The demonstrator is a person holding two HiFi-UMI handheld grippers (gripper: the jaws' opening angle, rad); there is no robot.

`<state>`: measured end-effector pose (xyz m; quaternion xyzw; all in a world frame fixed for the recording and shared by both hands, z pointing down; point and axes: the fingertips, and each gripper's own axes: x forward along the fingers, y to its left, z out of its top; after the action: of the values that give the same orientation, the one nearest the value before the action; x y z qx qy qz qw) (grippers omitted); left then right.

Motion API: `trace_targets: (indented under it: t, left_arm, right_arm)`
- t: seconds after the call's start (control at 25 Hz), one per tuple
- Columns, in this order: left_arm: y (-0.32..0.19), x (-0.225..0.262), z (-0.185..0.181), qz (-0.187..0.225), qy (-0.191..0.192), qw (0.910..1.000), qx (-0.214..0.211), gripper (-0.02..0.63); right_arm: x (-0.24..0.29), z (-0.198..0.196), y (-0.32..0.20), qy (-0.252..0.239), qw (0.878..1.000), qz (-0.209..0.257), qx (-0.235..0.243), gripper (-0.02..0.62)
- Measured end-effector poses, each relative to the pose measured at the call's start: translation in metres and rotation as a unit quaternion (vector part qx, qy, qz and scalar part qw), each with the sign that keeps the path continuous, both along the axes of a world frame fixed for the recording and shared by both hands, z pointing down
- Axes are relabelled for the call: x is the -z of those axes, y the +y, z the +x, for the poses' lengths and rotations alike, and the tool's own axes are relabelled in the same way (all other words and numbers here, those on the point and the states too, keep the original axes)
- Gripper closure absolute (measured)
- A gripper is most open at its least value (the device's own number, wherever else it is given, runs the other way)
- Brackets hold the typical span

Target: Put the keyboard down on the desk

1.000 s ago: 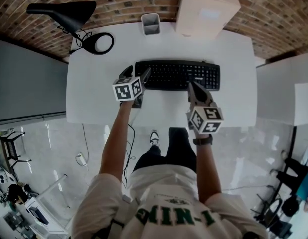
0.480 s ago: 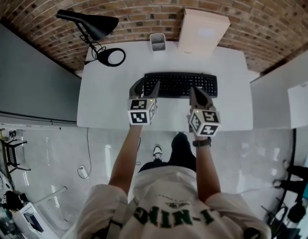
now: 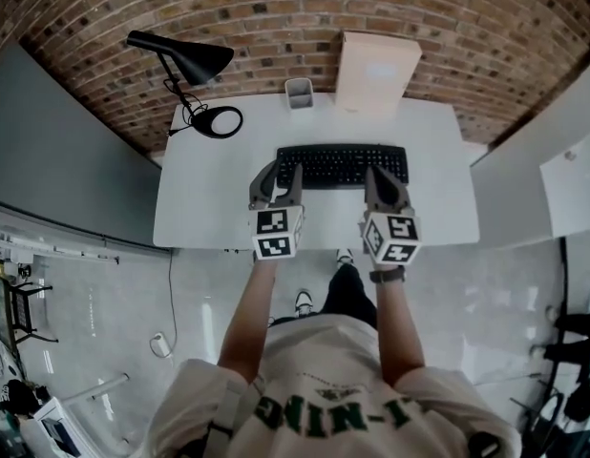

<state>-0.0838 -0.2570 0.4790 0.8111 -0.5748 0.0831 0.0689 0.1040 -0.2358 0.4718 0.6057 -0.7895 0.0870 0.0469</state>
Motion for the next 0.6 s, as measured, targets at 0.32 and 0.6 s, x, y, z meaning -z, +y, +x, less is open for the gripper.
trace_targets:
  t: [0.32, 0.6]
  left_arm:
    - [0.038, 0.03, -0.011, 0.043, -0.002, 0.9987, 0.026, 0.604]
    - [0.053, 0.037, -0.003, 0.053, 0.004, 0.9985, 0.012, 0.604]
  right_arm:
    - [0.014, -0.01, 0.03, 0.019, 1.0, 0.022, 0.004, 0.592]
    - [0.026, -0.013, 0.038, 0.019, 0.999, 0.036, 0.005, 0.592]
